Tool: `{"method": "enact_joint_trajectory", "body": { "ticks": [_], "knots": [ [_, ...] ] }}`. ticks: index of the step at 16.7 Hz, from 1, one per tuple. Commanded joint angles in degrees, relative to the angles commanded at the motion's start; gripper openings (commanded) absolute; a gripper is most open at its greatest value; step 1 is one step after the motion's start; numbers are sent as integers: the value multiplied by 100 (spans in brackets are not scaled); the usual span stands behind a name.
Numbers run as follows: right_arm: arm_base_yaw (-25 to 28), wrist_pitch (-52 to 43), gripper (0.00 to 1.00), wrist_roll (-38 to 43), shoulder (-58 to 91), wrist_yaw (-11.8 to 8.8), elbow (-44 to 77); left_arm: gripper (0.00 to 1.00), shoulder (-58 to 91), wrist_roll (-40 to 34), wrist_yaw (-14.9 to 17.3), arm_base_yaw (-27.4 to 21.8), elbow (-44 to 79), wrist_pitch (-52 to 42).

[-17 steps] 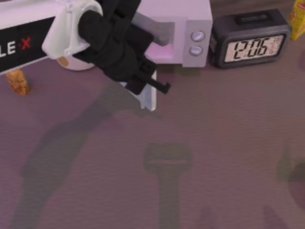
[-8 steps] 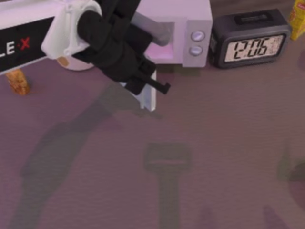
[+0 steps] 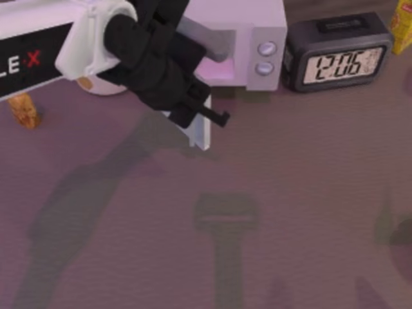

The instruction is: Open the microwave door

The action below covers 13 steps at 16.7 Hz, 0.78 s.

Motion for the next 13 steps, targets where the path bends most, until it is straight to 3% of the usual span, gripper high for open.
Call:
{"method": "enact_joint_trajectory", "body": {
  "ticks": [7, 13],
  "knots": [
    [0, 0, 100, 0, 0, 0, 0, 0, -24, 72, 82, 5, -39, -2],
    [0, 0, 100, 0, 0, 0, 0, 0, -278, 852, 479, 312, -328, -59]
  ]
}}
